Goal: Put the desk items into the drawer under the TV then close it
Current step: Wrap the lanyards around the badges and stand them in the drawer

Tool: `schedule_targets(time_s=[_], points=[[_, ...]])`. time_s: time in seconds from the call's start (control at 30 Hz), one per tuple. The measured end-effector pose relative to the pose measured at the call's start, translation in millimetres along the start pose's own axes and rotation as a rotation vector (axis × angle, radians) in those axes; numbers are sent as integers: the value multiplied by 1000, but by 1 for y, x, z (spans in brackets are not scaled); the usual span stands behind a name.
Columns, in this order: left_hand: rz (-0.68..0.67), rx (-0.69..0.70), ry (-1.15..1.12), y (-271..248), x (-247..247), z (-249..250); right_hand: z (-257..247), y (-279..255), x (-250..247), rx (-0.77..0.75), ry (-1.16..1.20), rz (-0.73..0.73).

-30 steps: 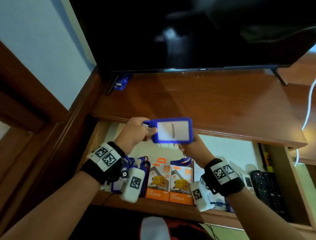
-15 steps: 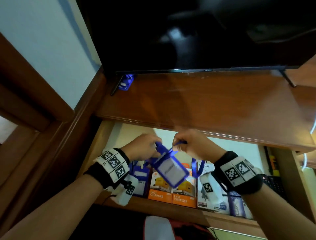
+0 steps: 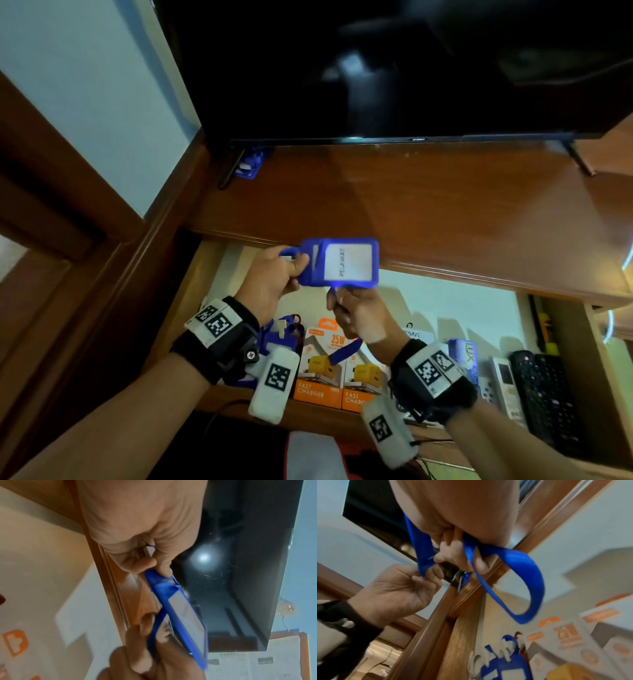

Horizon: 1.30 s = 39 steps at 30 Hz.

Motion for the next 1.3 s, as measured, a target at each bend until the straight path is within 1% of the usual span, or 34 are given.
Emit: schedule_targets(time_s=[0.03, 0.07, 0.1, 0.13, 0.2, 0.27, 0.33, 0.4, 0.47, 0.5, 0.57, 0.63, 0.77, 0.83, 0.93, 1.0, 1.1, 1.17, 1.23, 1.3], points=[[50, -12, -37, 1, -2, -1, 4, -1, 3, 45, 21, 50], [100, -5, -47, 2, -5, 0, 7, -2, 6, 56, 31, 84], [154, 21, -11, 3, -8, 1, 6, -5, 9, 48, -10, 83], [209, 54, 57, 4, -12, 2, 2, -9, 15, 25, -76, 54], [296, 126, 259, 2, -19, 4, -5, -11, 18, 28, -256, -6], [298, 200, 495, 0, -23, 6, -12, -11, 17, 24, -412, -84], [211, 234, 751, -2, -21, 6, -24, -11, 14, -13, -542, -152], [25, 256, 885, -5, -16, 2, -36, -4, 5, -48, -597, -128], [-173, 287, 932, -10, -10, 0, -41, 3, -6, -42, -547, -98], [-241, 308, 941, -13, -9, 1, -40, 5, -8, -33, -497, -107], [-294, 345, 938, -14, -12, 2, -35, 5, -8, -41, -372, -137], [-313, 361, 849, -13, -19, 3, -31, 4, -3, -78, -267, -138], [-379, 335, 487, -13, -36, -5, -34, 7, 8, -185, -168, -71], [-407, 357, 370, -16, -42, -8, -33, 11, 14, -197, -98, -81], [-391, 393, 202, -19, -50, -10, -25, 16, 25, -152, 39, -83], [-374, 391, 72, -19, -53, -13, -23, 18, 34, -108, 96, -86], [-341, 351, -146, -20, -54, -19, -23, 23, 47, -60, 94, -97], [-300, 337, -270, -20, -57, -22, -22, 26, 56, -23, 151, -103], [-271, 339, -366, -22, -60, -25, -21, 27, 65, -2, 213, -128], [-242, 325, -444, -25, -65, -29, -19, 29, 73, 9, 183, -141]])
Point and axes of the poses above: each hand's wrist, its own y-axis towards the middle knuckle, its own x-axis out of the palm, z = x × y, the point moved 5 cm from there along y, towards the middle knuckle, and after that the axes turned 12 degrees about y, right-handed, at the moved point
